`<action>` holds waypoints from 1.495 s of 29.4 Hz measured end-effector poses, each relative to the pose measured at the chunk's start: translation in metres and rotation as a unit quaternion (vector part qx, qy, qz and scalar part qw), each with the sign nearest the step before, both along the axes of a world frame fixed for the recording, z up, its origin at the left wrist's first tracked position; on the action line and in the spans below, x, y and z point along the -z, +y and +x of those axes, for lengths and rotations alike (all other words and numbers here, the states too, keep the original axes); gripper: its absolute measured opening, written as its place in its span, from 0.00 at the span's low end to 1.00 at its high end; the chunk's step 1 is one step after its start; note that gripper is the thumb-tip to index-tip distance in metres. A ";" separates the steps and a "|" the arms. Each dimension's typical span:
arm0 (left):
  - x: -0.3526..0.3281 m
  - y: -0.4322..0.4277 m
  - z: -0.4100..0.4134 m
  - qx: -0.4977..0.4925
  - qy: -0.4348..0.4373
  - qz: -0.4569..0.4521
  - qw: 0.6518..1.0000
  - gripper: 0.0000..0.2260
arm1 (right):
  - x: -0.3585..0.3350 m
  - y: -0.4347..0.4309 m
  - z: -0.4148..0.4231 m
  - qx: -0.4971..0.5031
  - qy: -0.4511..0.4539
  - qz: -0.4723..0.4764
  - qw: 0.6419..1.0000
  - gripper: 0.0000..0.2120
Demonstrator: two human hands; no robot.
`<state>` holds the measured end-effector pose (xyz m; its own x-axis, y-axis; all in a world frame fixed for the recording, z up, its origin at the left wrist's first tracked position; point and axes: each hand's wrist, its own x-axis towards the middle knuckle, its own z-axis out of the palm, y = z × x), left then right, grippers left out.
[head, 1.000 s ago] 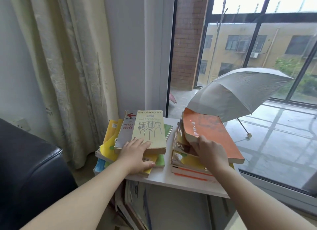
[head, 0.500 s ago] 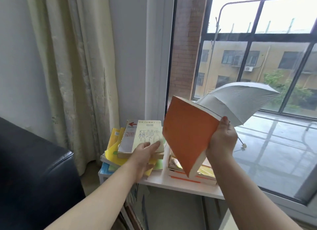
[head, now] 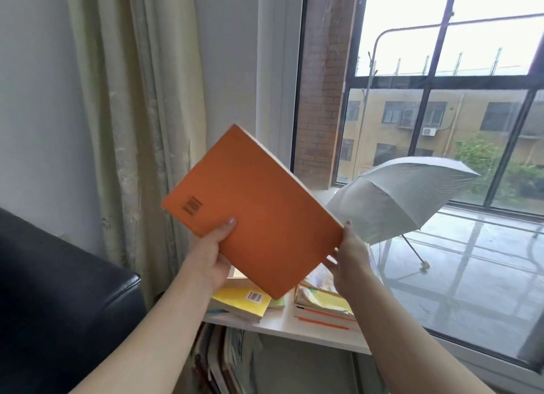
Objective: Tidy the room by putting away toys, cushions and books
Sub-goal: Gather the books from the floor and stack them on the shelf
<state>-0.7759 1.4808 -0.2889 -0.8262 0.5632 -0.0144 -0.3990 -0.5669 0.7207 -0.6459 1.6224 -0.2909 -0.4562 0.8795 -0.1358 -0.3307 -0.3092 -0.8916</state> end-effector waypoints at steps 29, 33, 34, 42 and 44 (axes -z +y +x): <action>0.083 0.016 -0.040 -0.014 0.486 -0.671 0.561 0.15 | 0.101 0.075 0.031 -0.127 -0.192 -0.037 0.972 0.20; 0.084 0.034 -0.046 0.002 0.293 -0.629 0.720 0.23 | 0.104 0.078 0.032 -0.130 -0.229 -0.057 0.963 0.21; 0.086 0.035 -0.049 0.004 0.257 -0.616 0.744 0.23 | 0.108 0.075 0.034 -0.136 -0.232 -0.069 0.961 0.21; 0.067 0.066 -0.056 -0.044 0.091 -0.536 0.838 0.14 | 0.112 0.077 0.032 -0.124 -0.248 -0.050 0.960 0.19; 0.067 0.061 -0.059 -0.005 0.095 -0.559 0.823 0.18 | 0.112 0.074 0.033 -0.122 -0.250 -0.049 0.959 0.18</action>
